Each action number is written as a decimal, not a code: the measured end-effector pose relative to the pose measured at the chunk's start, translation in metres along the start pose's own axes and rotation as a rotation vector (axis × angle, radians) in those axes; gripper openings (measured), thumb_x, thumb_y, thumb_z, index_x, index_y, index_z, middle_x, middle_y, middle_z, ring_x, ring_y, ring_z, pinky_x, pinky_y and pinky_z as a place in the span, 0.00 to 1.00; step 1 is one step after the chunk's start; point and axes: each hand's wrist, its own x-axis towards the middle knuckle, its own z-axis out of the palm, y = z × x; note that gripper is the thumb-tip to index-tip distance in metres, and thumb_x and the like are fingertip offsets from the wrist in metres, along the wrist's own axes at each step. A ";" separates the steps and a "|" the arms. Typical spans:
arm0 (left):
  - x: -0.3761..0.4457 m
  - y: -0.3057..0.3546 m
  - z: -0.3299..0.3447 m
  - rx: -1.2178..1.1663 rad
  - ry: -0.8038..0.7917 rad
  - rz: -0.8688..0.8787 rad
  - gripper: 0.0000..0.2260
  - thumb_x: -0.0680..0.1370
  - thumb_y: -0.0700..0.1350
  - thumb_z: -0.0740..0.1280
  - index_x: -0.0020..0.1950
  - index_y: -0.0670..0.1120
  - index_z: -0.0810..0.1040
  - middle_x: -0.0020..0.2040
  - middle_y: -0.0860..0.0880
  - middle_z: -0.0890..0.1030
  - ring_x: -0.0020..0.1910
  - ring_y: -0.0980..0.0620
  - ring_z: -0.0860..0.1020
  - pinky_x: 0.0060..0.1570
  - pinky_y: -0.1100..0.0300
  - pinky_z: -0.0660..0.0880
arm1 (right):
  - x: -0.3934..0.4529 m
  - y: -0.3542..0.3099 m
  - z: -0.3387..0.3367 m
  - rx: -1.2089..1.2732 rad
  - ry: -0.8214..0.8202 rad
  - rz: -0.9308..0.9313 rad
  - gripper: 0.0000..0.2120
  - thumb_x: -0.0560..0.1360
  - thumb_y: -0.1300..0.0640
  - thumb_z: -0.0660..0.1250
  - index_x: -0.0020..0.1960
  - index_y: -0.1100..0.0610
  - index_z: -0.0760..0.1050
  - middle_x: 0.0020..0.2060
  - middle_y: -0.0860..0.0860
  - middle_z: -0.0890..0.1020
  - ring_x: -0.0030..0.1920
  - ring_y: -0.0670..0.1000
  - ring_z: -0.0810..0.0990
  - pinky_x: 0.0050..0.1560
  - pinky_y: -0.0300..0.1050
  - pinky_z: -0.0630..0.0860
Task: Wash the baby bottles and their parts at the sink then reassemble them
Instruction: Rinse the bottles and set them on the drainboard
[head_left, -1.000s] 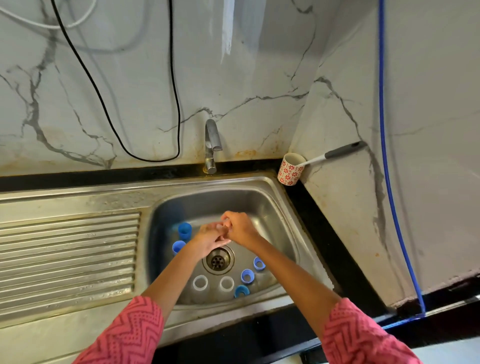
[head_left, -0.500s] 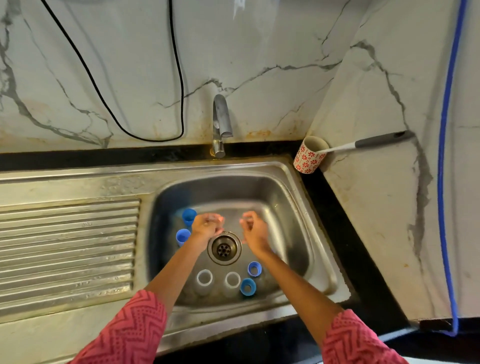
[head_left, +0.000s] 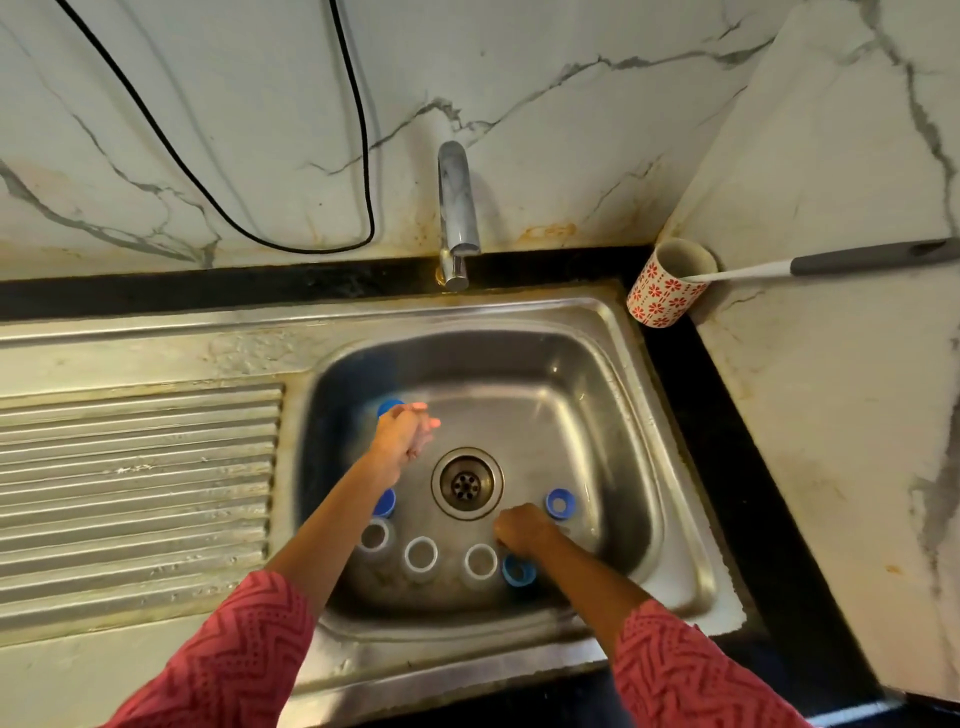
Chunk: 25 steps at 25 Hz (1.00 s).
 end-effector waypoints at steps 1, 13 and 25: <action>0.000 0.002 -0.002 -0.039 0.017 -0.017 0.08 0.74 0.34 0.61 0.46 0.45 0.75 0.33 0.47 0.74 0.29 0.53 0.67 0.29 0.62 0.62 | -0.001 0.001 -0.004 -0.006 0.004 -0.008 0.09 0.76 0.65 0.62 0.54 0.66 0.76 0.53 0.61 0.80 0.50 0.58 0.79 0.50 0.48 0.73; 0.020 0.157 0.030 0.495 0.233 0.547 0.16 0.76 0.52 0.67 0.42 0.38 0.78 0.40 0.40 0.80 0.40 0.43 0.81 0.42 0.52 0.79 | -0.040 0.036 -0.183 1.463 0.686 0.139 0.08 0.72 0.69 0.68 0.42 0.58 0.71 0.41 0.58 0.78 0.37 0.54 0.80 0.25 0.39 0.78; 0.014 0.167 0.058 0.811 0.351 0.611 0.13 0.76 0.44 0.67 0.54 0.35 0.76 0.50 0.39 0.80 0.50 0.40 0.78 0.50 0.51 0.77 | -0.024 0.008 -0.207 1.613 0.621 0.155 0.15 0.79 0.67 0.57 0.64 0.60 0.73 0.60 0.59 0.76 0.49 0.60 0.82 0.27 0.32 0.76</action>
